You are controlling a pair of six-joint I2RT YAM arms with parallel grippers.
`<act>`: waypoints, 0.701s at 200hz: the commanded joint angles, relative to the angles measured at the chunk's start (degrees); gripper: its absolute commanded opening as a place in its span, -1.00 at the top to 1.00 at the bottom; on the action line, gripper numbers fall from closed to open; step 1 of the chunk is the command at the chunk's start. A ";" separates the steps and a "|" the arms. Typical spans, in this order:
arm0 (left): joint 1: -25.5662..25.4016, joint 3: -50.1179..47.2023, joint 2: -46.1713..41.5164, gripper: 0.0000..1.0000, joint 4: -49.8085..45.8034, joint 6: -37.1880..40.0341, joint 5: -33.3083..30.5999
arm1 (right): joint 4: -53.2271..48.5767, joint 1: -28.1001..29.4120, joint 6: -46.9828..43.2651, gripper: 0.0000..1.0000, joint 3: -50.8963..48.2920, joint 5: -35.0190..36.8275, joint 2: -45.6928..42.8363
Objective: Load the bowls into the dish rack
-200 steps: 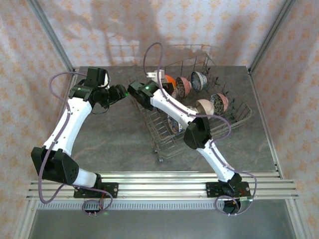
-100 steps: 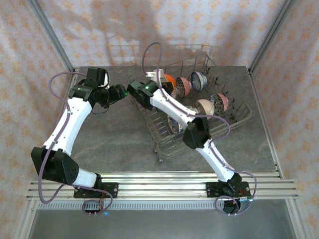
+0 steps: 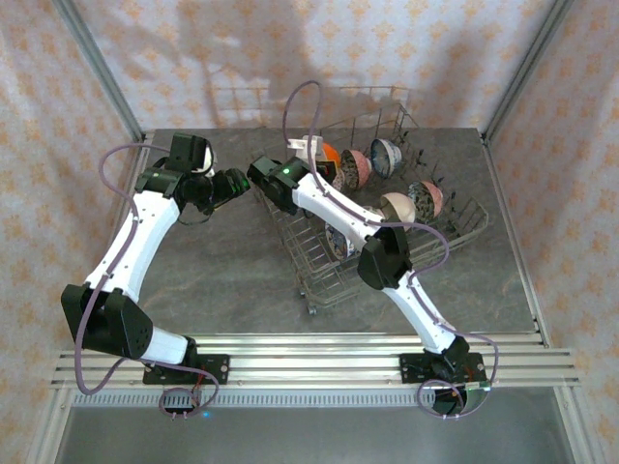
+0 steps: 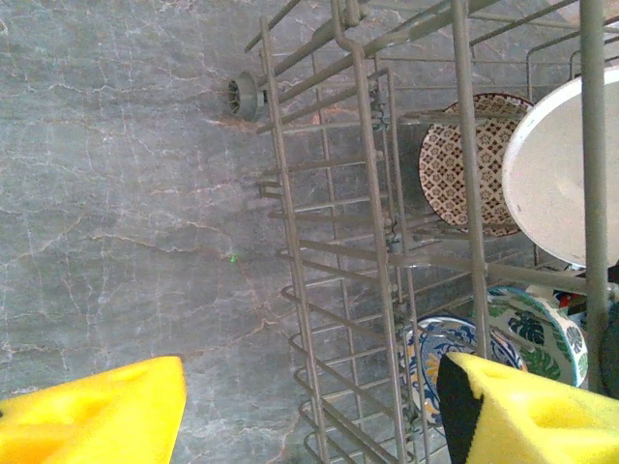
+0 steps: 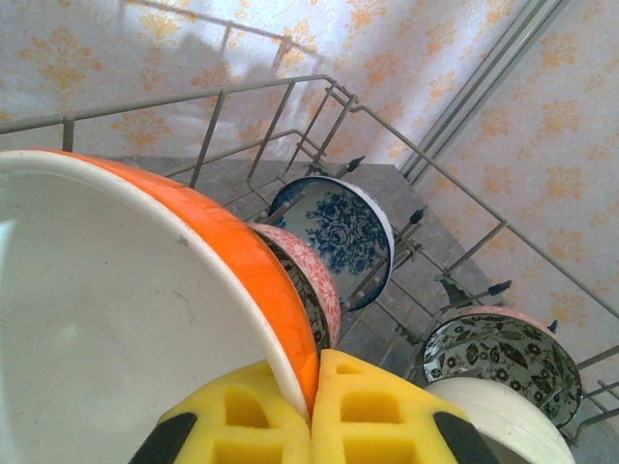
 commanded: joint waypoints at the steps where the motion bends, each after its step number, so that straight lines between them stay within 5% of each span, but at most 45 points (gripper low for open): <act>1: 0.02 -0.72 -1.83 -0.41 0.27 -0.10 0.93 | -4.39 1.41 2.45 1.00 -3.99 0.68 2.86; 140: 0.05 -1.34 -2.01 -0.42 0.97 -0.72 1.58 | -12.14 2.11 10.13 0.84 -2.90 4.11 3.05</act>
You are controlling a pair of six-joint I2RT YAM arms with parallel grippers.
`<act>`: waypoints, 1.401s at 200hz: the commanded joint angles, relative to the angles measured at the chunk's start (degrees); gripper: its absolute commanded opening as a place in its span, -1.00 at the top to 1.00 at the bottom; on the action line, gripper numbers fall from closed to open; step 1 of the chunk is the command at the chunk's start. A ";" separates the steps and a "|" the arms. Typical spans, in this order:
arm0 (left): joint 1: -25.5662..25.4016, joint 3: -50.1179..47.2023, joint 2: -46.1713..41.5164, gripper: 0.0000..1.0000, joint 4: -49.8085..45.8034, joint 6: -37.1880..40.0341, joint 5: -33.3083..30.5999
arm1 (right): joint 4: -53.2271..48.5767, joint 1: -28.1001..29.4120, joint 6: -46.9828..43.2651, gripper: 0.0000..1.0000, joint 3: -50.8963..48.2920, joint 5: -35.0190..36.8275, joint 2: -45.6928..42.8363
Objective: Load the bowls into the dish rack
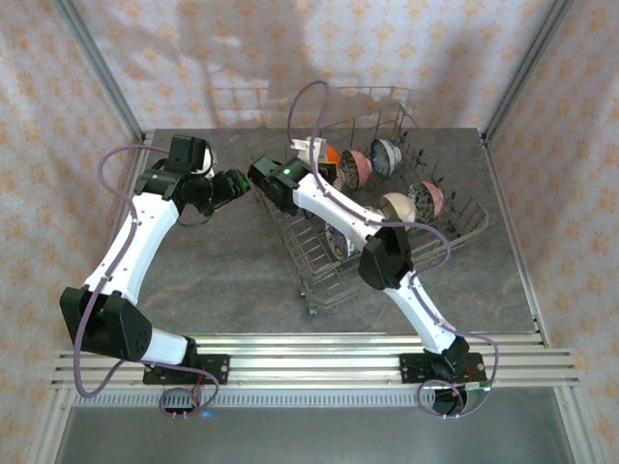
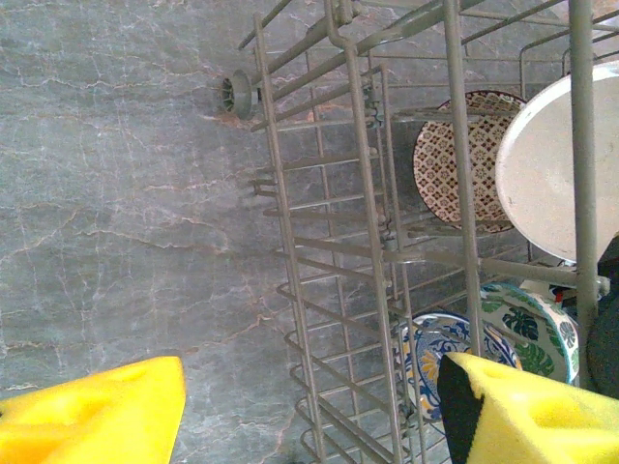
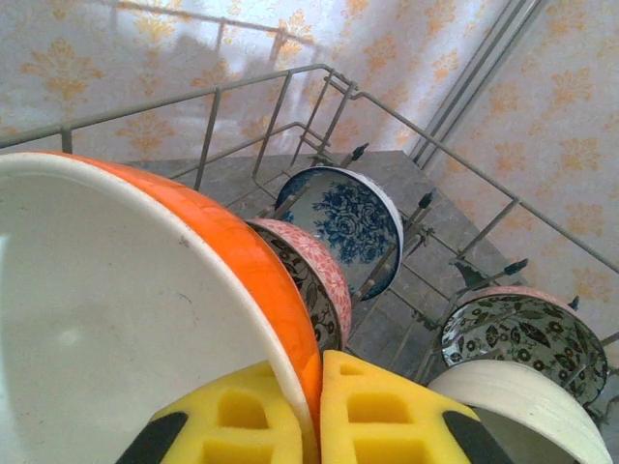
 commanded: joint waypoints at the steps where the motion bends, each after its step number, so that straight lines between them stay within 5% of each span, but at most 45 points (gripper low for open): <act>1: -0.01 -0.97 -1.44 -0.42 0.86 -0.59 1.17 | -11.11 1.98 4.66 0.84 -1.86 4.53 3.79; 110: -0.24 -1.11 -0.94 -0.42 0.99 -0.71 2.00 | -20.68 -2.02 13.03 0.82 -0.67 3.65 5.85; 164: -0.64 0.42 -0.44 -0.42 0.26 -0.48 1.99 | -1.66 1.07 -4.58 0.83 -2.69 -0.03 -0.32; 280: -0.65 18.15 3.48 -0.42 -4.25 -0.14 -1.46 | 11.28 0.18 -17.53 0.83 -3.92 -1.30 -5.64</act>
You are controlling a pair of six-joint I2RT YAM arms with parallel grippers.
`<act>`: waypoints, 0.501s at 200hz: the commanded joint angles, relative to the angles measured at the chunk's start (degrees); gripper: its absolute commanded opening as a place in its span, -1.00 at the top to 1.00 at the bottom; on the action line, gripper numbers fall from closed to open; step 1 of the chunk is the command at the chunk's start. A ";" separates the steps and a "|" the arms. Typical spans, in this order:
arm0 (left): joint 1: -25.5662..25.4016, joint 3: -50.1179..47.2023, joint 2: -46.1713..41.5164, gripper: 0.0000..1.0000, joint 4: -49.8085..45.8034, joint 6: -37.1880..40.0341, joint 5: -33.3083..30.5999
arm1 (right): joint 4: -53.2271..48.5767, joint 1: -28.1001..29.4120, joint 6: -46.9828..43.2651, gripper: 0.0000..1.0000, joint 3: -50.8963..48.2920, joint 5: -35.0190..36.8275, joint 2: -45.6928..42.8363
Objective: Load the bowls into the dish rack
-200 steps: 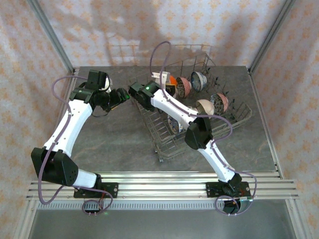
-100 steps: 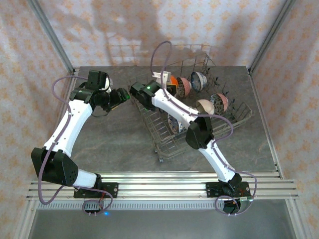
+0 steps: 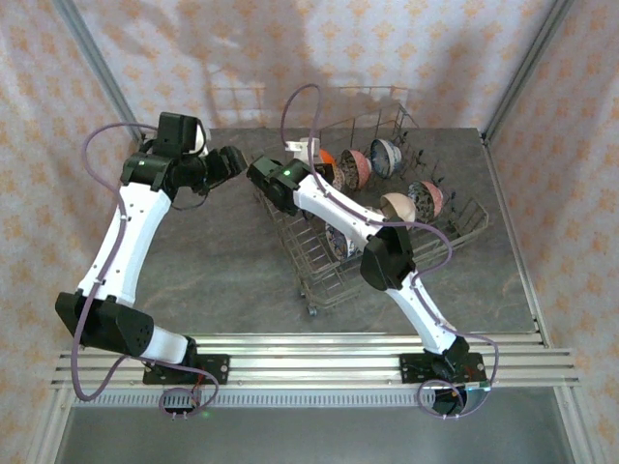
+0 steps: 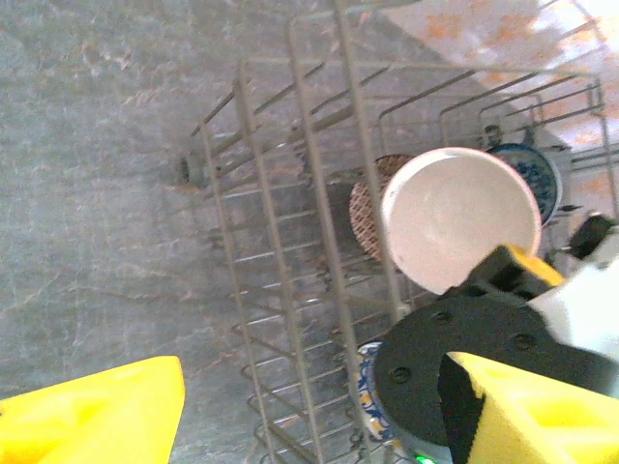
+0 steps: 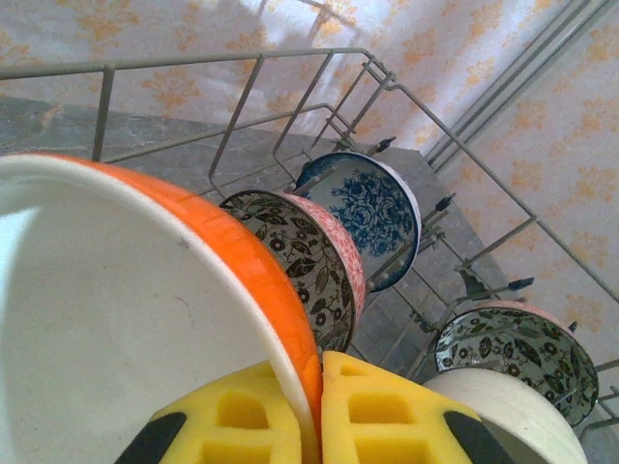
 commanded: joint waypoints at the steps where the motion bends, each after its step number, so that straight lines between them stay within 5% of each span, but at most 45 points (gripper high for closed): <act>1: -0.47 4.07 1.61 -0.43 0.43 -0.36 -0.07 | 4.12 0.18 -3.97 0.83 -0.69 2.29 -3.75; 100: -1.10 8.36 7.17 -0.43 -2.57 -2.25 -4.60 | -7.91 -1.68 3.00 0.85 4.40 -1.16 -6.34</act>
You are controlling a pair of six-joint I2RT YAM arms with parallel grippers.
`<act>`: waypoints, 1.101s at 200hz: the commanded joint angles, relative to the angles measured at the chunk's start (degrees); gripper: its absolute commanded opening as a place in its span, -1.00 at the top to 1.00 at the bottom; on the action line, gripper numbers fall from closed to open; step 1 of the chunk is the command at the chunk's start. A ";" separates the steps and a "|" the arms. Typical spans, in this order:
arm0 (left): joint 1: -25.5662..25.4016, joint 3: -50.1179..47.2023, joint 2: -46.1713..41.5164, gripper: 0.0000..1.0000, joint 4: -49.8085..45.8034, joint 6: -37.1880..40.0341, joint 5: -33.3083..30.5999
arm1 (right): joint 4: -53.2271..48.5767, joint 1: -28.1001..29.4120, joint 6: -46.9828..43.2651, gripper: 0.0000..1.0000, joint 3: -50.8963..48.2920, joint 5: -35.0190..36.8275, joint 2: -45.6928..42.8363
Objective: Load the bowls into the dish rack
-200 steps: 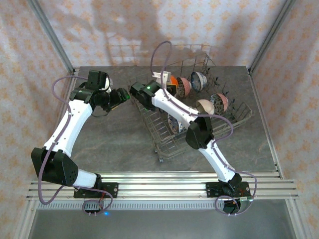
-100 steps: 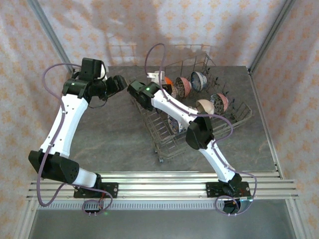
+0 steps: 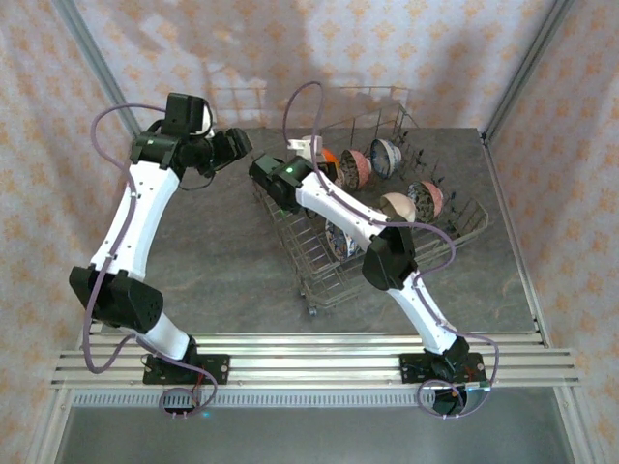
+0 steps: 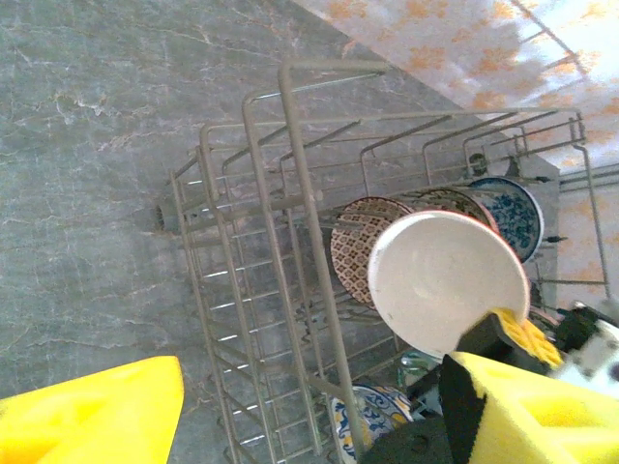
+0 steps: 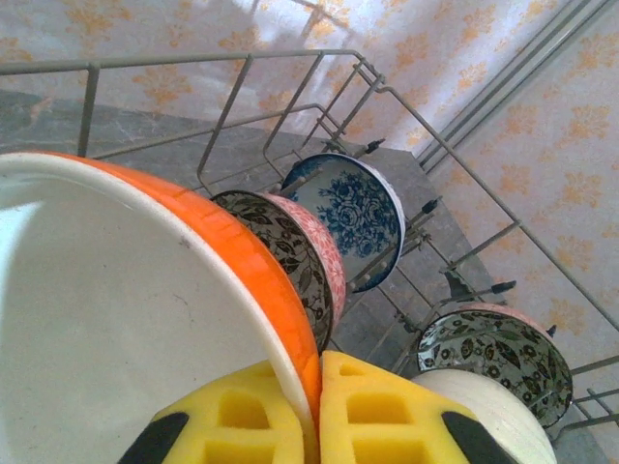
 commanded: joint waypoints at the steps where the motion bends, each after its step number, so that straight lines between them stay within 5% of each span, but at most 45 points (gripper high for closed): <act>1: -0.69 -1.03 -1.71 -0.43 -1.91 -1.76 -4.05 | -3.24 -1.03 2.04 0.85 2.96 -0.03 -5.62; 76: 1.36 -21.37 -12.26 -0.33 1.80 -2.81 -7.05 | -1.11 -2.83 -5.25 0.85 5.47 -4.47 -9.24; 123: 0.65 -32.48 -12.90 0.07 1.65 -2.00 -3.03 | -2.64 -4.45 -5.80 0.85 5.87 -5.60 -11.04; 168: -5.14 -35.95 -9.58 0.35 0.35 0.56 -0.24 | -3.00 -4.96 -6.92 0.85 5.72 -6.45 -12.66; 220: -11.91 -38.48 -5.19 0.40 2.28 0.13 4.52 | -4.87 -6.08 -7.08 0.85 6.14 -7.07 -12.34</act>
